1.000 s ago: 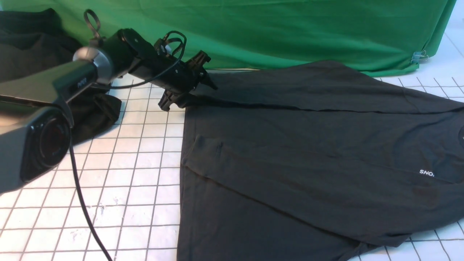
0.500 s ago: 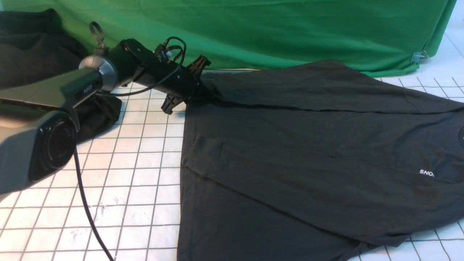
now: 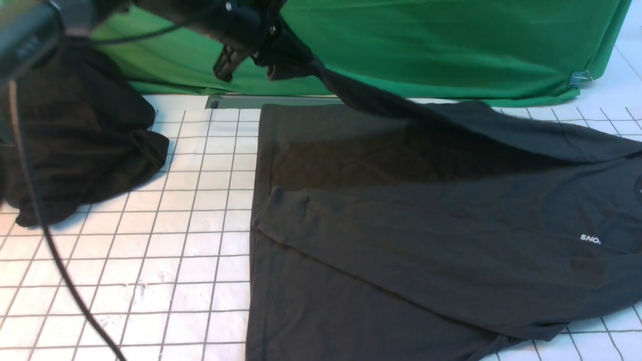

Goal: Fold a long-sleeved shirt over a white checkered tablecloth.
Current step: 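Fold the left side of the dark shirt inward over its body with the left gripper, then grasp the near edge of the shirt at its hem and shoulder corners, then fold the black garment in half by bringing its near edge over to the far edge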

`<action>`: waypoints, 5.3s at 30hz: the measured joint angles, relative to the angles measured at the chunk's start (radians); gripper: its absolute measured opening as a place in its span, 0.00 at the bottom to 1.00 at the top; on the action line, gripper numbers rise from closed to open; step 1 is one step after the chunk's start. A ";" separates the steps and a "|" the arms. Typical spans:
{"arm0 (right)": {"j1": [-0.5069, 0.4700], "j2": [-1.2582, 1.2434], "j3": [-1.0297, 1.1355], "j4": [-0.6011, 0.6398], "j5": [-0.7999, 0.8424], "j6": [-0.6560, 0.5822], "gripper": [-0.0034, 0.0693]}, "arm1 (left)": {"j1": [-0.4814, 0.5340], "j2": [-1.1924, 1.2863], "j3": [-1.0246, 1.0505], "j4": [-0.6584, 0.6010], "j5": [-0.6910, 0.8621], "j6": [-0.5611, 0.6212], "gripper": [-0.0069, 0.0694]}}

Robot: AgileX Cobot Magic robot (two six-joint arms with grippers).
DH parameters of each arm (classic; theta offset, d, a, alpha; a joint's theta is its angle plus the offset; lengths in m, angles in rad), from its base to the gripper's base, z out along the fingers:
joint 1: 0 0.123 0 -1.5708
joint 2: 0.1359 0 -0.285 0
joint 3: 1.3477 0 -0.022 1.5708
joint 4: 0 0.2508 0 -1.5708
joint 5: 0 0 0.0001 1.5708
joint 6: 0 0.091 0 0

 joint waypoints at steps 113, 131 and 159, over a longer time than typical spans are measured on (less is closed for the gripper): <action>0.568 0.757 -0.075 -0.535 -0.173 0.074 0.84 | -0.307 -0.480 1.212 0.456 -0.066 0.027 0.12; 0.566 0.793 -0.081 -0.592 -0.164 0.108 0.12 | -0.307 -0.523 1.213 0.441 -0.080 0.022 0.12; 0.284 0.816 -0.621 -0.373 -0.072 -0.133 0.11 | 0.027 -0.517 0.756 0.246 -0.100 0.090 0.12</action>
